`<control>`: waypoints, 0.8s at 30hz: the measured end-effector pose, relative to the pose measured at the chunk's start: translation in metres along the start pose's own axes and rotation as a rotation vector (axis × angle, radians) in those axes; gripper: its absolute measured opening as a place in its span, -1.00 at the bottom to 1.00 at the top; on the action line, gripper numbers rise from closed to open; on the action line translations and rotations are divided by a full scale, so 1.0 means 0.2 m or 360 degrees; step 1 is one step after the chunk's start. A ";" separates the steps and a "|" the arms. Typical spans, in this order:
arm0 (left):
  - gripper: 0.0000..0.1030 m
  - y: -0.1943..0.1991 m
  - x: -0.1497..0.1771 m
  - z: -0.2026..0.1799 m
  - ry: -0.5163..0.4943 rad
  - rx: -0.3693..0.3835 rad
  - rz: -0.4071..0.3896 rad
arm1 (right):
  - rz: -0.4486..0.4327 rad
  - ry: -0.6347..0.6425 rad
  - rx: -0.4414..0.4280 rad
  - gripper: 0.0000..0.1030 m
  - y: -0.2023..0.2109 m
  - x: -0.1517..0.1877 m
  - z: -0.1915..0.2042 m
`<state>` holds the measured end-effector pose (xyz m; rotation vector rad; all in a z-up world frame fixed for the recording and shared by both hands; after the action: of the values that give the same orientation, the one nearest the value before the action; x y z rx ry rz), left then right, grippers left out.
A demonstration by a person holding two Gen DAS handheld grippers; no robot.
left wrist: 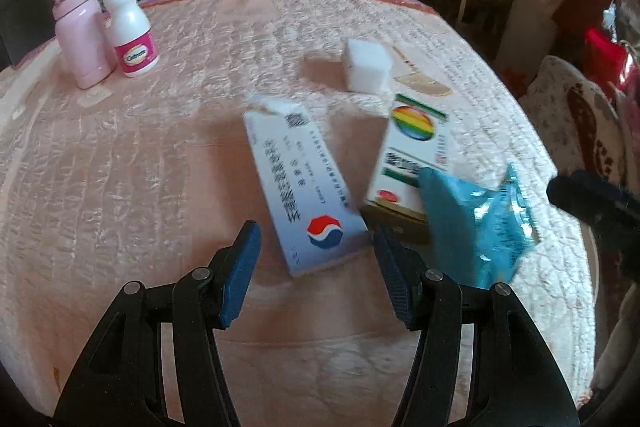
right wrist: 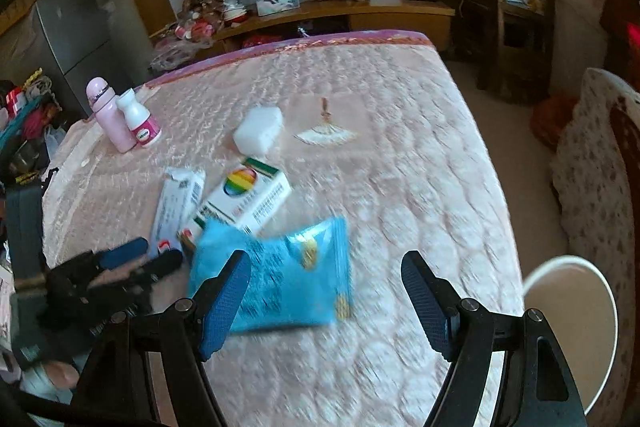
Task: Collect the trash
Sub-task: 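Grasp the white medicine box with the left tool while the right tool grasps the blue snack bag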
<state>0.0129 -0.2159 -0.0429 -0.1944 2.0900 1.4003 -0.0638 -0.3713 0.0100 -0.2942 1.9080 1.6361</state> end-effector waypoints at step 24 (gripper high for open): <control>0.11 0.13 -0.05 0.17 0.0048 0.0074 -0.0041 | 0.0118 0.0483 -0.0228 0.47 0.09 0.28 0.10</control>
<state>0.0224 -0.1770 -0.0252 -0.2242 2.1345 1.3403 -0.1110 -0.3362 -0.0080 -0.5644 2.0436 1.8689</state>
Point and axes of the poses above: each gripper's, at about its wrist camera, not at the fingertips, and y roughly against the way its jaws point, z to its left, x to its underside, the point moved 9 cm from there along -y, roughly the way its jaws point, and after that the axes turned 11 degrees about x, right-handed, at the moved point
